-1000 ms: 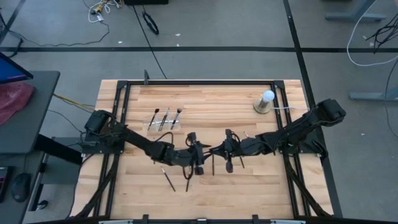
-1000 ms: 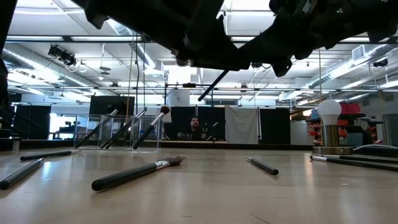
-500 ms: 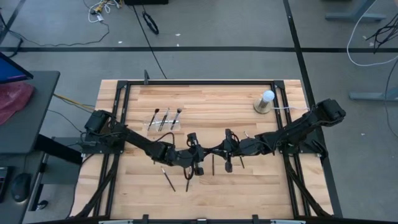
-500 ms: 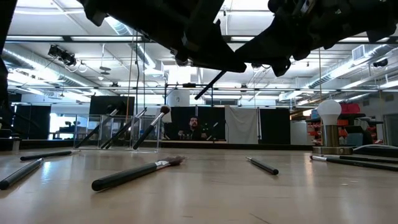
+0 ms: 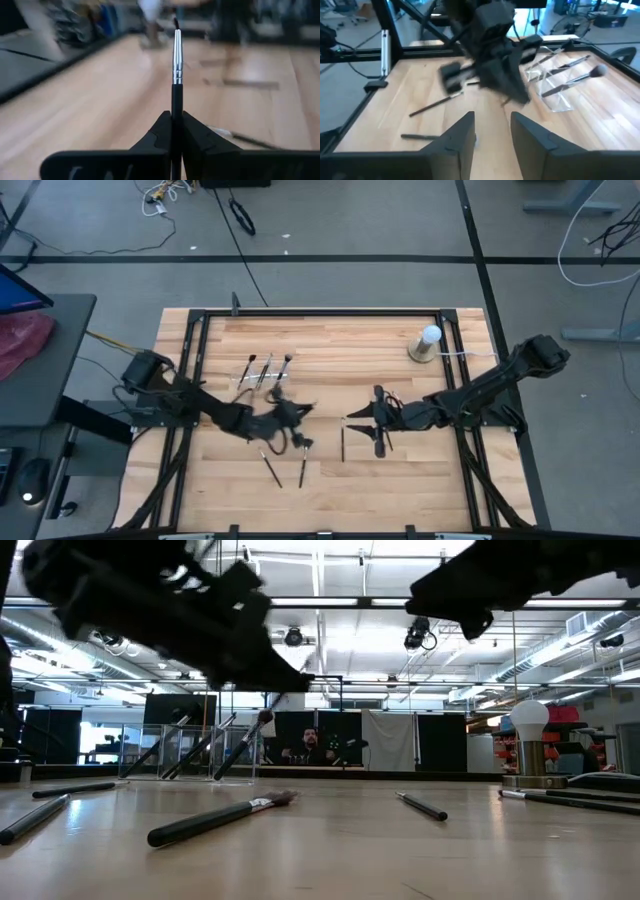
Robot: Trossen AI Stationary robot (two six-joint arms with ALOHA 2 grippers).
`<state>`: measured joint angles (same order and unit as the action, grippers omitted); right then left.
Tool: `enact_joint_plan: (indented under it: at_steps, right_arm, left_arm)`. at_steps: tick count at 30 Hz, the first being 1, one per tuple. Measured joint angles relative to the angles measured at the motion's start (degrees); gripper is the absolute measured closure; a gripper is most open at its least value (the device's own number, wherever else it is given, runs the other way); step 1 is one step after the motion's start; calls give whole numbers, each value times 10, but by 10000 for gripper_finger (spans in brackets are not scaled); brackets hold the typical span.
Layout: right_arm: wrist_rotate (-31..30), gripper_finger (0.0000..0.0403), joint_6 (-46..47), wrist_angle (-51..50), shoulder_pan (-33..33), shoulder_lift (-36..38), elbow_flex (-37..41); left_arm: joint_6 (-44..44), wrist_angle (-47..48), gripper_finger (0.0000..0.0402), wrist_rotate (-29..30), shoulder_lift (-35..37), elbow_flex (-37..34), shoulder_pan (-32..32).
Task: Pick & Place Makeup Brushes
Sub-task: Put the black liner brush into the transparent organizer
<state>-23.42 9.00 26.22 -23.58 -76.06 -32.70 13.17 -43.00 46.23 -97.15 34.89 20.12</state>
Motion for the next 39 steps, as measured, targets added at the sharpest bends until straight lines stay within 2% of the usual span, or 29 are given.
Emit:
enact_joint_plan:
  at_steps: [2, 4, 12, 15, 19, 26, 32, 39]
  right_arm:
    - [0, 275, 7, 21, -3, -1, 16]
    - [-1, 279, 18, 47, -2, -8, 27]
    - [-1, 291, 26, 131, -2, -8, 65]
    - [-1, 293, 25, 133, -2, -8, 66]
    - [-1, 294, 25, 138, -2, -8, 66]
    - [-1, 294, 25, 137, -2, -8, 66]
    - [-1, 294, 25, 136, -2, -8, 66]
    - [-1, 294, 25, 136, -2, -8, 66]
  left_arm:
    - [-1, -70, 383, 38, 36, -48, 0]
    - [-3, -97, 382, 78, 79, -93, 0]
    - [-54, -87, 383, 218, 281, -197, -1]
    - [-92, -85, 382, 248, 341, -220, -4]
    - [-90, -41, 382, 265, 384, -242, -12]
    - [16, 77, 381, 272, 395, -270, -37]
    - [111, 186, 380, 225, 395, -270, -69]
    - [175, 268, 379, 157, 395, -270, -102]
